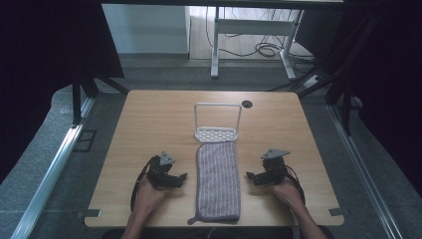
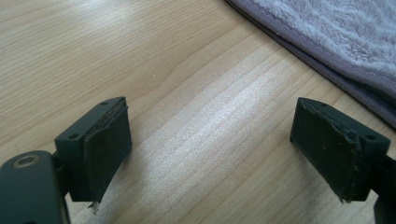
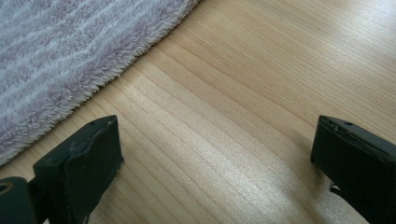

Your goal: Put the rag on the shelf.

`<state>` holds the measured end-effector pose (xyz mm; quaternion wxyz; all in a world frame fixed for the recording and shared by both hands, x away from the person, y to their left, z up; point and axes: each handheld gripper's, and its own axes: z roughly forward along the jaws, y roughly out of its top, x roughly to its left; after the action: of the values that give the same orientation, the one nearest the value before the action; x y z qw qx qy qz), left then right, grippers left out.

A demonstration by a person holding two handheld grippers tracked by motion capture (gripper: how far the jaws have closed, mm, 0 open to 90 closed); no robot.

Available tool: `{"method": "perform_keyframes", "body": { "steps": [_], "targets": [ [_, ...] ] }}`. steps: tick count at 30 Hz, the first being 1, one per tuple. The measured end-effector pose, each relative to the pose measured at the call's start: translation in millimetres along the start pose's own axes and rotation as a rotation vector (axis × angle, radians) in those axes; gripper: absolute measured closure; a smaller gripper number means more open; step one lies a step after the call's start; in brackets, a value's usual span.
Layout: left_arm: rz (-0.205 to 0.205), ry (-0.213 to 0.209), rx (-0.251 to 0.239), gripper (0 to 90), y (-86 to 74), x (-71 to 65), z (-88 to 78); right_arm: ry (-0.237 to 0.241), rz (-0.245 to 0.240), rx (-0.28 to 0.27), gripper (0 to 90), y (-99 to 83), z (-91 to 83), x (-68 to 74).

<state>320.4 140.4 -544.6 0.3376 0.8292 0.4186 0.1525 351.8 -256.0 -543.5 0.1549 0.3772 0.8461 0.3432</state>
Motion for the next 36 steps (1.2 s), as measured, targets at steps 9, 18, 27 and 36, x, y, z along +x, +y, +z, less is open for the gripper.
{"method": "perform_keyframes", "body": {
  "steps": [9,18,27,36],
  "targets": [
    [0.002,0.002,0.000,12.3,0.3,0.2,0.3,0.000,0.000,0.001,1.2,0.1,0.1,0.0],
    [-0.004,0.004,-0.002,12.3,1.0,0.2,1.0,0.001,0.000,0.003,0.6,0.4,0.6,0.3],
    [-0.009,0.011,-0.003,12.6,1.7,-0.1,1.5,0.001,0.000,0.025,2.4,3.3,0.2,1.3],
    [-0.025,-0.008,-0.013,14.2,5.8,0.0,0.1,0.029,0.050,0.035,11.0,7.9,-4.5,-1.5]
  ]
}}
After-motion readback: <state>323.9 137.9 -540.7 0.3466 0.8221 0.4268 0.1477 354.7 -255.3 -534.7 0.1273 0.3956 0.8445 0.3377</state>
